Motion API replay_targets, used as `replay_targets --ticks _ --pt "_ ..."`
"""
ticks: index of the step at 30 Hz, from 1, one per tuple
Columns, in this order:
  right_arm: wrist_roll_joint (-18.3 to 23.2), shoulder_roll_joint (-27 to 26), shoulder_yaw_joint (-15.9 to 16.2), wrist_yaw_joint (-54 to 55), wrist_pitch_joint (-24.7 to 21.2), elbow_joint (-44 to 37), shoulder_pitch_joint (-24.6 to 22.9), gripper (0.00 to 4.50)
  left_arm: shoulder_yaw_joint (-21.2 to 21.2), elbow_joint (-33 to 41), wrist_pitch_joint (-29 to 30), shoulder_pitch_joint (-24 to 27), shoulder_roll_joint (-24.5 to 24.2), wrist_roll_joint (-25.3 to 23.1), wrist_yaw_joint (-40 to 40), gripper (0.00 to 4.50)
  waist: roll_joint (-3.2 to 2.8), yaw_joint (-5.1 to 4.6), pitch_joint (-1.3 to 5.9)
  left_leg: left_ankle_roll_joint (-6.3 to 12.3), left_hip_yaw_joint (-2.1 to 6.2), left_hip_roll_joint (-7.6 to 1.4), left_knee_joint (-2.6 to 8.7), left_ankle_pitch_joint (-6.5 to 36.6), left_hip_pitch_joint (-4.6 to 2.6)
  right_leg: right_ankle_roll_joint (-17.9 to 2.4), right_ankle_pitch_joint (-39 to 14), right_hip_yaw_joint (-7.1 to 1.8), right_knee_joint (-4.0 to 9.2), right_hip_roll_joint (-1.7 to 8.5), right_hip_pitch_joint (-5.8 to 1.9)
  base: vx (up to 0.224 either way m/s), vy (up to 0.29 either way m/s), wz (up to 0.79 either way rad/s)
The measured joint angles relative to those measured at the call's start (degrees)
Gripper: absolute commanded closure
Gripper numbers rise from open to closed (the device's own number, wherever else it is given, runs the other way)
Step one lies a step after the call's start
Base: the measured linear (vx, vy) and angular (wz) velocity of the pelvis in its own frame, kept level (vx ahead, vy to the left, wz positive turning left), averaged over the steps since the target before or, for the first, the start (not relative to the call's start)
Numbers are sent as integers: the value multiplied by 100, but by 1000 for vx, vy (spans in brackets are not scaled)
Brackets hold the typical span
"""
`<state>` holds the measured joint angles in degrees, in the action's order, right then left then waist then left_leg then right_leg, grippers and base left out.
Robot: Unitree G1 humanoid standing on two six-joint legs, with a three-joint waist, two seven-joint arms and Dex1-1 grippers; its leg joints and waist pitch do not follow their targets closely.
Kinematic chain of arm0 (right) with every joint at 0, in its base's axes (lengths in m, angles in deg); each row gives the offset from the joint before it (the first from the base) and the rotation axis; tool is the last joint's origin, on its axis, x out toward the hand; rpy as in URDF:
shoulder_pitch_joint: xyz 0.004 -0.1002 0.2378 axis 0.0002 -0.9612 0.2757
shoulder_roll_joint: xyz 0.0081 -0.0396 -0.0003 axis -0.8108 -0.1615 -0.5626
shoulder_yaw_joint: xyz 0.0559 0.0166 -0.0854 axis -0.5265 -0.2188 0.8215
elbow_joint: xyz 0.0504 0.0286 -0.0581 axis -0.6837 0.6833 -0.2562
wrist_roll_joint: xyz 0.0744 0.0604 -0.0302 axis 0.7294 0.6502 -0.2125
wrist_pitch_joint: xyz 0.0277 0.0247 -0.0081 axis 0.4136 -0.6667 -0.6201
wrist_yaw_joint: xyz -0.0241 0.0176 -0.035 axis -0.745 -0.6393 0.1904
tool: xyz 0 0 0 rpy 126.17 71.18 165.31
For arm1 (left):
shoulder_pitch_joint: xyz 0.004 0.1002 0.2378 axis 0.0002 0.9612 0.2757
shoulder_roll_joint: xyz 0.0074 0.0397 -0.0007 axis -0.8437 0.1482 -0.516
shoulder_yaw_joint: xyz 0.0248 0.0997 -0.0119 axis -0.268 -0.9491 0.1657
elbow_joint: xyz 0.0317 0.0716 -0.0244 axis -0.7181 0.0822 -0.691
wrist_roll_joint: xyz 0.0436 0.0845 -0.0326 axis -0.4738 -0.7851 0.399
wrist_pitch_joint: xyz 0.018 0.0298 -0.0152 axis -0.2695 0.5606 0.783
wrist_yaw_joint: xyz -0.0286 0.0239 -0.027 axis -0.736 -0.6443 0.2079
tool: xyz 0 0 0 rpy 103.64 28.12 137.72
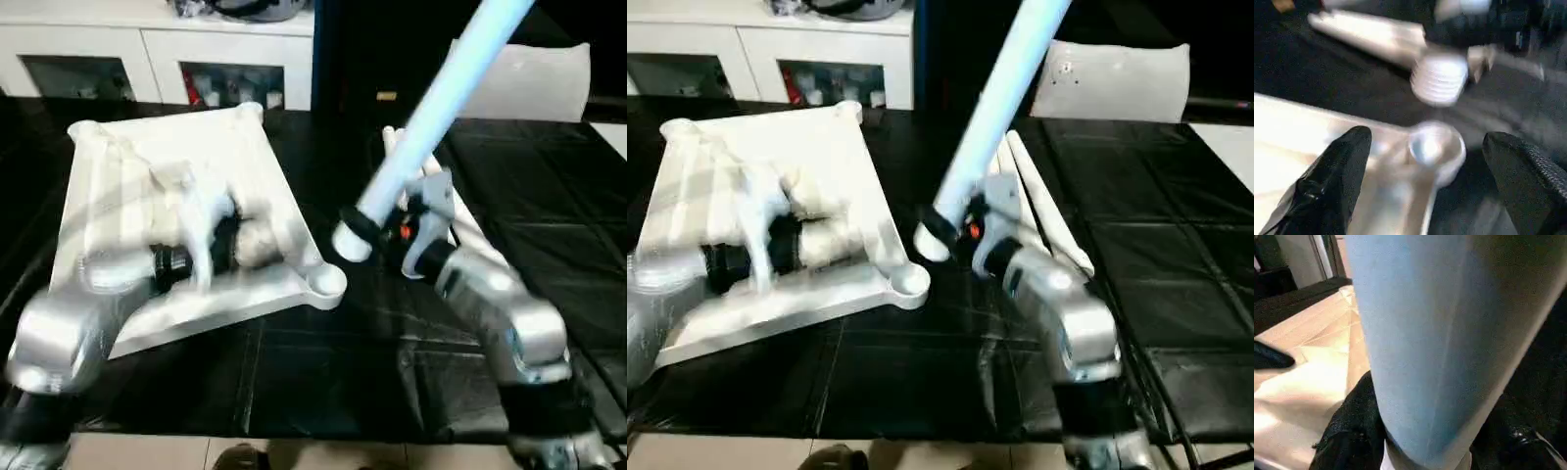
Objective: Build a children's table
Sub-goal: Pick table leg, then insert table leg to table base
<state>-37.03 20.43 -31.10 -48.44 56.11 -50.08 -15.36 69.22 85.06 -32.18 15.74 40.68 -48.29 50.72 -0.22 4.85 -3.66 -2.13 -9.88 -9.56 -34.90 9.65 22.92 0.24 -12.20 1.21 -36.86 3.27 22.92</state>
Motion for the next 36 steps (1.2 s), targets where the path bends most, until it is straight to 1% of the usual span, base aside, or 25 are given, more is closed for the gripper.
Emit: replay_targets --ticks 1,2,4,5,6,8,11,14,15,17,18,20,21,24,25,26,29,30,31,34,35,36 --pt "3 -2 43 -10 -50 -76 -41 261 -82 4 -82 60 -73 -137 23 80 3 -2 2 0 0 0 2 0 -5 2 -1 -1 -1 0 -1 0 0 0" --pt "14 -1 83 -37 -110 -144 -88 261 -187 -36 -181 129 -181 -296 37 80 3 -4 2 -3 0 0 4 -2 -11 14 -7 -3 -6 -1 -1 0 0 0" --pt "44 0 133 -98 -140 -235 -194 261 -239 -121 -283 205 -207 -439 37 80 3 -1 2 -4 0 0 6 -3 -13 35 -20 -5 -9 -1 0 0 0 0" --pt "56 12 183 -149 -140 -271 -246 261 -279 -179 -320 221 -207 -495 50 106 3 7 2 -5 0 0 7 -3 -17 35 -20 -5 -10 -1 -2 0 0 0" --pt "59 23 261 -208 -140 -280 -269 261 -371 -281 -395 219 -209 -568 75 118 3 11 2 -5 0 0 7 -3 -18 35 -20 -6 -11 -1 -2 0 0 0" --pt "59 30 330 -254 -138 -281 -268 261 -536 -467 -520 210 -205 -695 119 124 4 8 2 -6 0 1 6 -4 -18 36 -19 -9 -11 -1 -2 0 0 0" --pt "79 33 334 -277 -134 -282 -268 261 -587 -699 -560 178 -185 -708 235 157 1 5 2 -6 -1 5 6 -4 -18 35 -18 -14 -11 -1 -1 0 0 0" --pt "84 35 332 -313 -130 -311 -268 261 -586 -975 -835 67 -153 -720 416 176 0 5 3 -6 -1 5 7 -4 -18 26 -12 -14 -12 -1 -1 0 0 0" --pt "85 39 330 -328 -130 -335 -268 261 -586 -1010 -938 60 -153 -749 488 198 -3 0 4 -6 -1 5 7 -4 -19 4 1 -15 -11 -1 -1 0 0 0" --pt "85 58 330 -343 -128 -339 -268 261 -599 -1089 -1062 55 -153 -797 607 207 -4 -9 5 -6 -2 5 9 -4 -19 1 3 -15 -10 -1 -1 0 0 0" --pt "86 80 331 -356 -127 -339 -268 261 -628 -1170 -1153 43 -158 -829 663 207 -5 -10 6 -6 -2 5 11 -4 -19 1 3 -15 -9 -1 -1 0 0 0" --pt "87 119 328 -394 -123 -339 -268 261 -723 -1338 -1355 41 -188 -941 771 238 -6 -10 6 -6 -2 5 13 -4 -19 2 2 -15 -9 -2 0 0 0 0" --pt "89 122 327 -399 -120 -340 -268 261 -773 -1410 -1420 41 -209 -976 817 238 -6 -11 6 -6 -3 5 13 -4 -20 2 2 -15 -9 -2 0 0 0 0" --pt "93 135 328 -435 -118 -341 -268 261 -860 -1644 -1624 40 -221 -1063 980 271 -11 -13 6 -6 -3 5 13 -4 -21 2 3 -16 -9 -2 0 0 0 0" --pt "96 140 328 -447 -118 -344 -268 261 -863 -1710 -1650 40 -222 -1091 1025 271 -13 -15 7 -6 -3 5 13 -4 -21 1 3 -16 -9 -2 0 0 0 0" --pt "101 148 328 -455 -118 -346 -268 261 -863 -1766 -1662 40 -222 -1112 1056 288 -15 -16 8 -6 -3 5 13 -4 -21 1 3 -16 -10 -2 -1 0 0 0" --pt "112 194 327 -478 -118 -396 -271 261 -874 -1949 -1792 27 -222 -1214 1095 297 -32 -12 10 -6 -3 5 13 -4 -22 -1 4 -17 -10 -2 -1 0 0 0" --pt "113 206 327 -487 -118 -435 -275 261 -877 -2041 -1821 -1 -220 -1250 1095 318 -41 -10 11 -6 -3 5 13 -4 -23 -1 4 -17 -11 -2 -1 0 0 0" --pt "116 210 329 -506 -118 -472 -285 261 -883 -2137 -1835 -44 -219 -1273 1101 329 -46 -10 10 -6 -3 5 13 -4 -24 -1 4 -17 -12 -2 -1 0 0 0" --pt "135 220 341 -575 -117 -508 -309 261 -883 -2294 -1897 -170 -212 -1283 1164 357 -57 -11 12 -6 -3 5 14 -4 -27 -2 4 -17 -12 -2 -3 0 0 0" --pt "141 234 340 -588 -117 -508 -313 261 -883 -2329 -1922 -193 -178 -1280 1207 357 -65 -11 13 -6 -4 6 13 -4 -28 -2 5 -19 -11 -2 -4 0 0 0" --pt "142 244 342 -593 -117 -509 -313 261 -883 -2363 -1933 -200 -146 -1279 1226 368 -70 -12 13 -6 -5 7 13 -4 -28 -2 5 -20 -11 -2 -4 0 0 0"
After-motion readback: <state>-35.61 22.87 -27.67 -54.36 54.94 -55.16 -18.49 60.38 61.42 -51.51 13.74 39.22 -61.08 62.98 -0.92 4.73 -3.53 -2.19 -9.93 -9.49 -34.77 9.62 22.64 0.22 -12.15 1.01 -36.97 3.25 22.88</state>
